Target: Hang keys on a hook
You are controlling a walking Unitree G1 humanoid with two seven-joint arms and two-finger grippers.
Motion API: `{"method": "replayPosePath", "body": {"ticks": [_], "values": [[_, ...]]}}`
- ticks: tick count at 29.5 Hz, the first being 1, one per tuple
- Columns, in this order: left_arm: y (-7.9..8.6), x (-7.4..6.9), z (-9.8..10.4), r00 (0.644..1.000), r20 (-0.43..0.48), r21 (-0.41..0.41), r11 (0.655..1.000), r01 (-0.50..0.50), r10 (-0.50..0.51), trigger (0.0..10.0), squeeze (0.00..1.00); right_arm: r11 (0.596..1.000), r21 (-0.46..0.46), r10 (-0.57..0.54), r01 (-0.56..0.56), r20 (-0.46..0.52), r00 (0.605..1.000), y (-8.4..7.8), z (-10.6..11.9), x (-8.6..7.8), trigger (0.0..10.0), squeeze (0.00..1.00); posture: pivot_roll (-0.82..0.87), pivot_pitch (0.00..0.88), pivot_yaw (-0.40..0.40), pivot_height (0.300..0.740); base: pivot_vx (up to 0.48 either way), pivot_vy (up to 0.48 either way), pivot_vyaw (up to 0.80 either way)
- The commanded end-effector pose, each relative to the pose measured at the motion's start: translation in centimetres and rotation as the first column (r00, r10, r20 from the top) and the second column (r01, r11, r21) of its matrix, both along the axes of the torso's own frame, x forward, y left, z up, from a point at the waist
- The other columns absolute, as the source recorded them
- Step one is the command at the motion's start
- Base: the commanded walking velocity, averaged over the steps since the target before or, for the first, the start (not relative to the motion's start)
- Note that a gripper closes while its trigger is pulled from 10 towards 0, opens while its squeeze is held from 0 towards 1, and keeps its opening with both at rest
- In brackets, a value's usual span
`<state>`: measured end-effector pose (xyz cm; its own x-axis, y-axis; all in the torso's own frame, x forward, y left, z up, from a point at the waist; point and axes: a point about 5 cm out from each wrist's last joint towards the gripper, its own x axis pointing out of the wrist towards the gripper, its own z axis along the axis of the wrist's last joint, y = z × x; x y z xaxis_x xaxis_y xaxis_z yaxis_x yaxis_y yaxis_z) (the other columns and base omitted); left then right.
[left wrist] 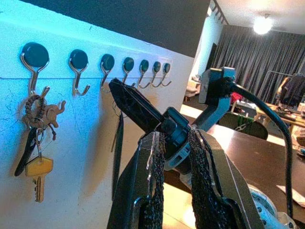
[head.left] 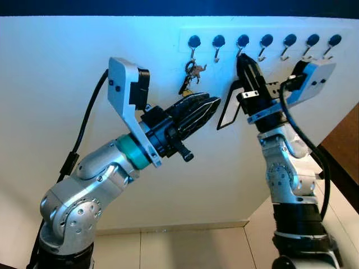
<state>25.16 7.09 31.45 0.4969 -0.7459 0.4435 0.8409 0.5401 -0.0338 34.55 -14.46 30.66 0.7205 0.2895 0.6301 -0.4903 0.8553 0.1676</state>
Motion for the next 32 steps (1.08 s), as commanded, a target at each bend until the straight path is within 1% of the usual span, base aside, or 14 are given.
{"method": "replayPosePath", "body": {"ticks": [1, 3, 4, 6, 10, 14, 15, 17, 18, 19, 20, 21, 23, 32], "values": [[0.0, 0.0, -0.3, 1.0, -0.006, 0.008, 1.0, -0.002, 0.002, 10.0, 0.0, 0.995, 0.095, -0.008, 0.029, -0.218, 0.976, -1.3, -3.7, 1.2, 10.0, 0.0, 0.08, 0.136, 0.106, 0.74, 0.0, 0.0, 0.0], [0.0, 0.0, -0.3, 1.0, -0.008, 0.009, 1.0, -0.004, 0.004, 10.0, 0.0, 0.986, 0.163, 0.014, 0.023, -0.218, 0.976, -1.6, -3.4, 1.3, 10.0, 0.0, 0.08, 0.136, 0.106, 0.74, 0.0, 0.0, 0.0], [0.0, 0.0, -0.3, 1.0, -0.008, 0.009, 1.0, -0.004, 0.004, 10.0, 0.0, 0.986, 0.163, 0.014, 0.023, -0.218, 0.976, -1.6, -3.4, 1.3, 10.0, 0.0, 0.08, 0.136, 0.106, 0.74, 0.0, 0.0, 0.0], [0.1, 0.0, -0.3, 1.0, -0.009, 0.009, 1.0, -0.007, 0.007, 10.0, 0.0, 0.975, 0.221, 0.04, 0.008, -0.21, 0.977, -1.9, -3.1, 1.2, 10.0, 0.0, 0.08, 0.134, 0.106, 0.74, 0.0, 0.0, 0.0], [0.1, 0.0, -0.4, 1.0, -0.012, 0.009, 1.0, -0.01, 0.01, 10.0, 0.0, 0.966, 0.259, 0.065, -0.01, -0.205, 0.977, -2.1, -2.9, 1.2, 10.0, 0.0, 0.08, 0.133, 0.106, 0.74, 0.0, 0.0, 0.0], [0.1, 0.0, -0.4, 1.0, -0.013, 0.01, 1.0, -0.01, 0.01, 10.0, 0.0, 0.965, 0.263, 0.068, -0.012, -0.205, 0.976, -2.1, -2.7, 1.3, 10.0, 0.0, 0.08, 0.134, 0.108, 0.74, 0.0, 0.0, 0.0], [0.1, 0.0, -0.4, 1.0, -0.015, 0.01, 1.0, -0.009, 0.009, 10.0, 0.0, 0.976, 0.217, 0.013, 0.021, -0.151, 0.988, -2.2, -2.0, 1.1, 10.0, 0.0, 0.08, 0.137, 0.111, 0.74, 0.0, 0.0, 0.0], [0.1, 0.0, -0.5, 1.0, -0.016, 0.011, 1.0, -0.009, 0.009, 10.0, 0.0, 0.982, 0.184, -0.018, 0.037, -0.103, 0.994, -2.2, -1.2, 0.8, 10.0, 0.0, 0.08, 0.137, 0.111, 0.74, 0.0, 0.0, 0.0], [0.1, 0.0, -0.5, 1.0, -0.016, 0.011, 1.0, -0.009, 0.009, 10.0, 0.0, 0.982, 0.184, -0.018, 0.037, -0.103, 0.994, -2.2, -1.2, 0.8, 10.0, 0.0, 0.08, 0.137, 0.111, 0.74, 0.0, 0.0, 0.0], [0.1, 0.0, -0.5, 1.0, -0.017, 0.011, 1.0, -0.008, 0.009, 10.0, 0.0, 0.988, 0.14, -0.054, 0.06, -0.045, 0.998, -2.1, -0.4, 0.6, 10.0, 0.0, 0.08, 0.139, 0.112, 0.74, 0.0, 0.0, 0.0], [0.0, 0.1, -0.5, 1.0, -0.018, 0.012, 1.0, -0.008, 0.008, 10.0, 0.0, 0.992, 0.103, -0.068, 0.066, 0.016, 0.998, -1.9, 0.5, 0.3, 10.0, 0.0, 0.08, 0.141, 0.113, 0.74, 0.0, 0.0, 0.0], [0.0, 0.1, -0.5, 1.0, -0.018, 0.012, 1.0, -0.008, 0.008, 10.0, 0.0, 0.992, 0.103, -0.068, 0.066, 0.016, 0.998, -1.9, 0.5, 0.3, 10.0, 0.0, 0.08, 0.141, 0.113, 0.74, 0.0, 0.0, 0.0], [0.0, 0.1, -0.5, 1.0, -0.021, 0.012, 1.0, -0.007, 0.007, 10.0, 0.0, 0.995, 0.066, -0.074, 0.068, 0.094, 0.993, -1.6, 1.9, 0.0, 10.0, 0.0, 0.08, 0.143, 0.112, 0.74, 0.0, 0.0, 0.0], [0.0, 0.2, -0.6, 1.0, -0.025, 0.012, 1.0, -0.009, 0.01, 10.0, 0.0, 0.993, 0.036, -0.116, 0.113, 0.105, 0.988, -1.6, 2.6, 0.4, 10.0, 0.0, 0.09, 0.148, 0.11, 0.74, 0.0, 0.0, 0.0]]}}
